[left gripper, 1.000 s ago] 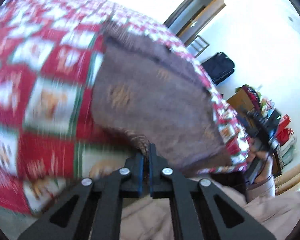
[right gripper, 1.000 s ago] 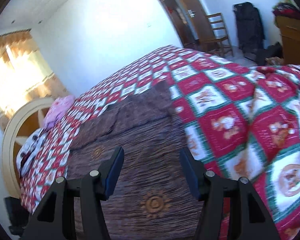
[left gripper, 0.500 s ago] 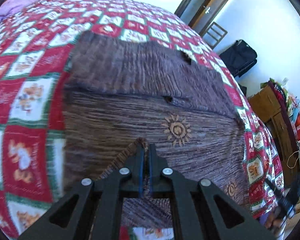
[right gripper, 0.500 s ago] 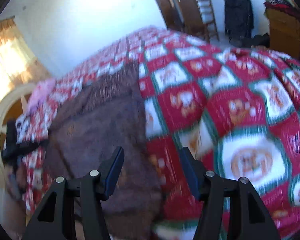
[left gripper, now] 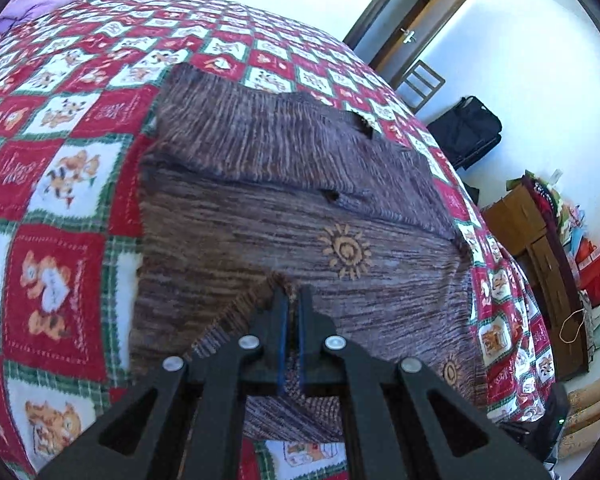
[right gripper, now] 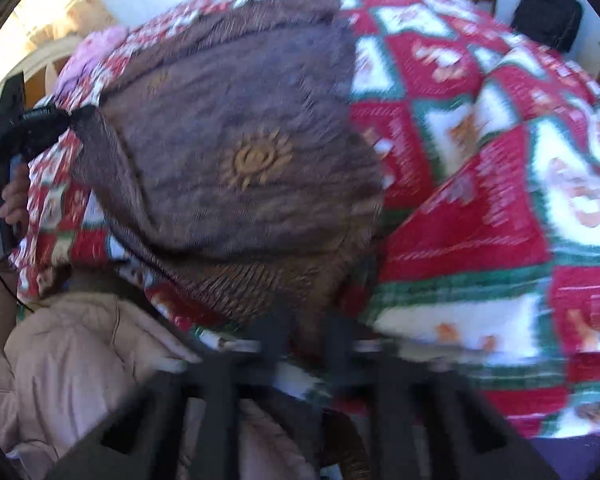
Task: Fold small clothes
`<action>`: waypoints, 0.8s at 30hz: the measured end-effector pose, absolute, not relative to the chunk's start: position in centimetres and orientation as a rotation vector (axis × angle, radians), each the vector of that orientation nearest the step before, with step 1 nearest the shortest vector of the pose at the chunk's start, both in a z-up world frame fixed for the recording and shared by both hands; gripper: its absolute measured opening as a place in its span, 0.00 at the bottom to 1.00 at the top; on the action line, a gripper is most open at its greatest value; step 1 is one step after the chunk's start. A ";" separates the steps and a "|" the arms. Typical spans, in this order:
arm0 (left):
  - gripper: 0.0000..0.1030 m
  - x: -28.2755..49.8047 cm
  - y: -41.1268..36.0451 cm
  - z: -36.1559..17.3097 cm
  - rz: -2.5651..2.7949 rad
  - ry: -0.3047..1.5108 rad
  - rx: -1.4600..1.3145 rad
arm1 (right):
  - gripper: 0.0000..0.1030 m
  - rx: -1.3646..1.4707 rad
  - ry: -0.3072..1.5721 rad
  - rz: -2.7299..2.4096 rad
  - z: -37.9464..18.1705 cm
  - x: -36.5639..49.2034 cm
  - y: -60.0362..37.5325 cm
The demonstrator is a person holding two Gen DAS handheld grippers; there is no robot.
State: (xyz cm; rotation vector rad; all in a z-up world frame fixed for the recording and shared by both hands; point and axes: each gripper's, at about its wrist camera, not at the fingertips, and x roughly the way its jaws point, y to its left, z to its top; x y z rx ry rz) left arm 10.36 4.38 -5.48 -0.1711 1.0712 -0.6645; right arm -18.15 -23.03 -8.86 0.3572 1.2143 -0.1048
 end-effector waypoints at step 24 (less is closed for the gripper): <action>0.53 22.7 9.3 -2.6 -0.477 0.988 -0.213 | 0.77 1.087 0.624 0.076 -6.9 -2.5 -40.9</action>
